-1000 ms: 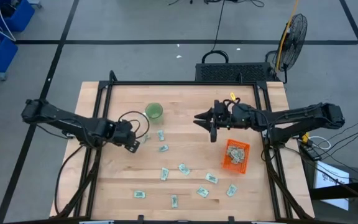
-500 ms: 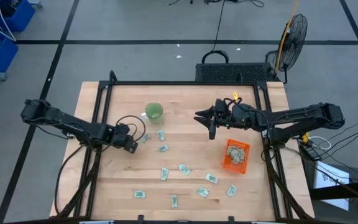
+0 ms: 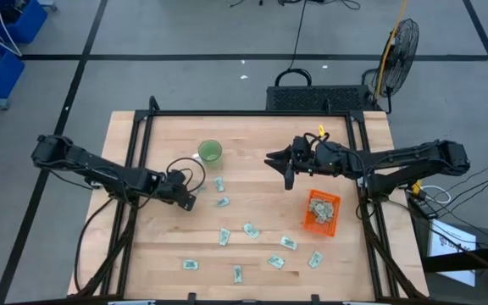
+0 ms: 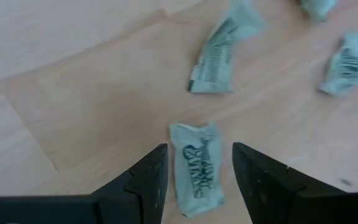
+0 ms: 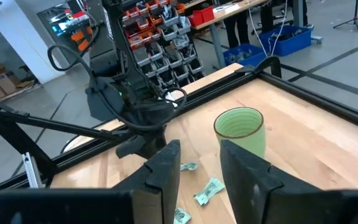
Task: Pick and place Stevia / Truvia into bins
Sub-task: Put the stevia packet into the orange basket
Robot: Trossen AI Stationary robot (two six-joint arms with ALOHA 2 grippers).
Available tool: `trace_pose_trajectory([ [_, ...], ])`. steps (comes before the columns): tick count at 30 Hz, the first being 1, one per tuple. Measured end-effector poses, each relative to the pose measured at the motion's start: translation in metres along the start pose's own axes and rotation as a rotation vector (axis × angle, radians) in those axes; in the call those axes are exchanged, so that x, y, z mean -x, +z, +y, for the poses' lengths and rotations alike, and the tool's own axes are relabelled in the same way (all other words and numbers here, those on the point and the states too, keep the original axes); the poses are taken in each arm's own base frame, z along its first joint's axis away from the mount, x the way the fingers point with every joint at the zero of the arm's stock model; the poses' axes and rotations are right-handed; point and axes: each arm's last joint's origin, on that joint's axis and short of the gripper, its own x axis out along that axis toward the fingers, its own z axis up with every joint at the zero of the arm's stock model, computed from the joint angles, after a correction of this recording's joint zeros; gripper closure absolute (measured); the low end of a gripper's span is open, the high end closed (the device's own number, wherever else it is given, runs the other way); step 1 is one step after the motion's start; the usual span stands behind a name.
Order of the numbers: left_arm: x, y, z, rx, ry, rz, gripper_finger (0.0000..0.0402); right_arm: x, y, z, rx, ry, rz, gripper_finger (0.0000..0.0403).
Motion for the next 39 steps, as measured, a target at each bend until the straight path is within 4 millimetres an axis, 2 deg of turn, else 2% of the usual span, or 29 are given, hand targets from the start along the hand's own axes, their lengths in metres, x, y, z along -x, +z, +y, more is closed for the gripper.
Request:
trace_pose_trajectory([
  [8,-0.016,-0.003,0.002,-0.035,0.12,0.021,0.0225,0.0,0.0,0.0,0.0,0.0,0.003,0.0293],
  [11,-0.017,-0.004,0.004,-0.032,0.143,0.021,0.0264,0.0,-0.001,0.0,0.002,-0.004,0.01,0.0293],
  [17,-0.015,-0.003,0.005,-0.017,0.126,0.015,0.0384,0.0,-0.003,-0.001,0.006,-0.011,0.028,0.0294],
  [21,-0.006,0.0,-0.003,0.052,0.05,0.015,0.0384,0.0,-0.004,-0.001,-0.027,-0.015,0.038,0.0293],
  [26,0.028,0.02,-0.051,0.037,-0.27,-0.092,0.0394,0.001,-0.004,0.0,-0.074,0.024,0.058,0.0294],
  [29,0.054,0.036,-0.087,-0.04,-0.481,-0.252,0.0389,0.004,-0.002,0.002,-0.076,0.072,0.069,0.0295],
  [31,0.065,0.048,-0.109,-0.121,-0.551,-0.355,0.0388,0.006,0.0,0.003,-0.077,0.095,0.064,0.0299],
  [35,0.06,0.062,-0.15,-0.252,-0.511,-0.416,0.0395,0.019,0.01,0.008,-0.058,0.129,0.012,0.0312],
  [39,0.039,0.077,-0.192,-0.284,-0.501,-0.391,0.0382,0.046,0.024,0.016,-0.024,0.205,-0.047,0.0324],
])
